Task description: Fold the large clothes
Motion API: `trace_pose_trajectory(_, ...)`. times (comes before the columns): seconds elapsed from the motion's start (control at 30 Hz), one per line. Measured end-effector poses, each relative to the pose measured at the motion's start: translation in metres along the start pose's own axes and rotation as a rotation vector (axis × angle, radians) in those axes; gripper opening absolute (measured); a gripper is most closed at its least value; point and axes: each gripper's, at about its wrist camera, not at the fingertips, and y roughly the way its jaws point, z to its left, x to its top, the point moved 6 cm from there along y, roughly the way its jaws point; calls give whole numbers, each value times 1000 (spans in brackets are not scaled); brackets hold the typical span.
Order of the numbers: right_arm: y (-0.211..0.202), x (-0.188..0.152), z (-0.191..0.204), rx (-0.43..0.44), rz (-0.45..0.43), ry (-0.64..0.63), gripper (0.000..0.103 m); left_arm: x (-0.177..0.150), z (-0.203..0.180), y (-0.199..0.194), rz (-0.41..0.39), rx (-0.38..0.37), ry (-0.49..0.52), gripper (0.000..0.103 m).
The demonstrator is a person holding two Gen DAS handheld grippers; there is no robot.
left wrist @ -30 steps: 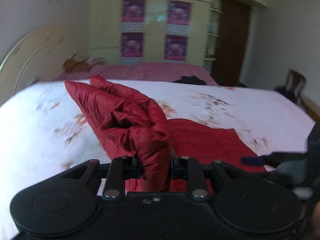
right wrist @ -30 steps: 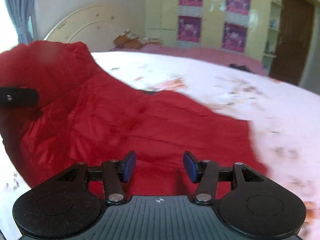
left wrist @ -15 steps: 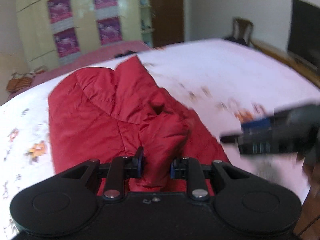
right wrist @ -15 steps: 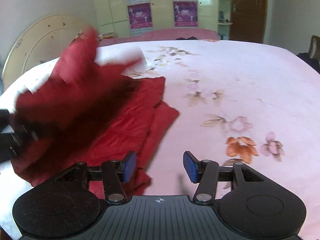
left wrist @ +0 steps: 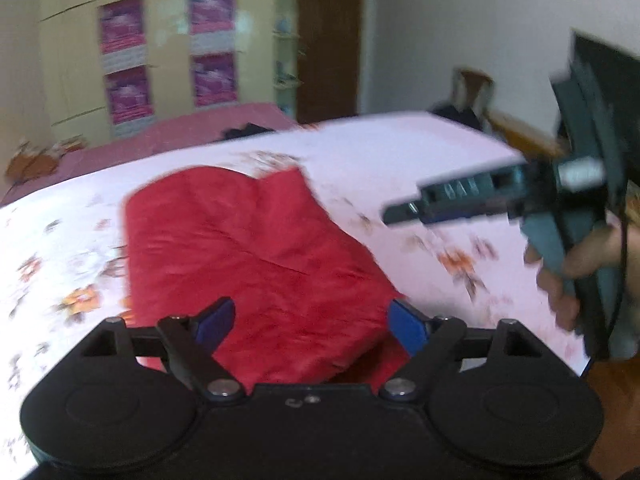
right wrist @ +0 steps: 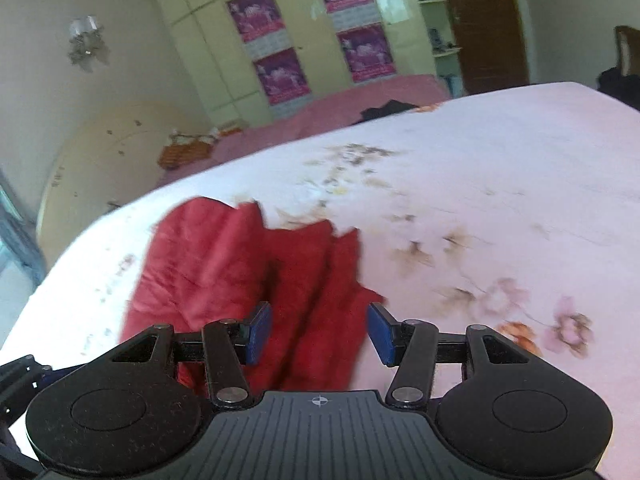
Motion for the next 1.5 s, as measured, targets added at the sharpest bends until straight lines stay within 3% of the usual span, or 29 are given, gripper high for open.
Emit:
trace_pose_trajectory(0.17,19,0,22,65,42,28,54,1,65,-14,-51,134,-235,91)
trace_pose_trajectory(0.27,31,-5,32,93,64,52,86,-9,101,5,-13,185,-369,79)
trace_pose_trajectory(0.4,45,-16,43,107,102,11,86,-22,129,34,23,201,-464,68)
trace_pose_trajectory(0.43,48,-19,45,111,112,10,83,-24,131,40,27,198,-469,65)
trace_pose_trajectory(0.5,52,-26,46,116,149,4,43,-27,130,52,32,186,-450,60)
trace_pose_trajectory(0.57,51,-34,46,119,168,-9,32,-28,123,60,40,156,-418,52)
trace_pose_trajectory(0.63,47,-40,43,135,192,-4,14,-28,115,69,51,110,-403,45)
trace_pose_trajectory(0.77,36,-50,29,137,186,-4,10,-29,100,77,47,76,-358,47)
trace_pose_trajectory(0.93,44,-71,-3,70,213,30,10,-32,76,87,55,56,-279,48)
trace_pose_trajectory(1.13,55,-72,-23,63,205,129,11,-36,64,99,74,107,-245,48)
trace_pose_trajectory(1.17,48,-67,-23,57,187,115,14,-35,63,97,76,114,-242,48)
trace_pose_trajectory(1.23,37,-60,-20,-4,138,6,31,-35,61,95,76,129,-229,47)
trace_pose_trajectory(1.27,37,-62,-19,-40,143,-55,49,-35,60,95,77,136,-228,47)
trace_pose_trajectory(1.4,41,-66,-22,-31,190,-114,52,-34,54,91,80,158,-213,47)
trace_pose_trajectory(1.5,24,-43,-19,-30,99,-127,51,-28,57,88,93,164,-238,48)
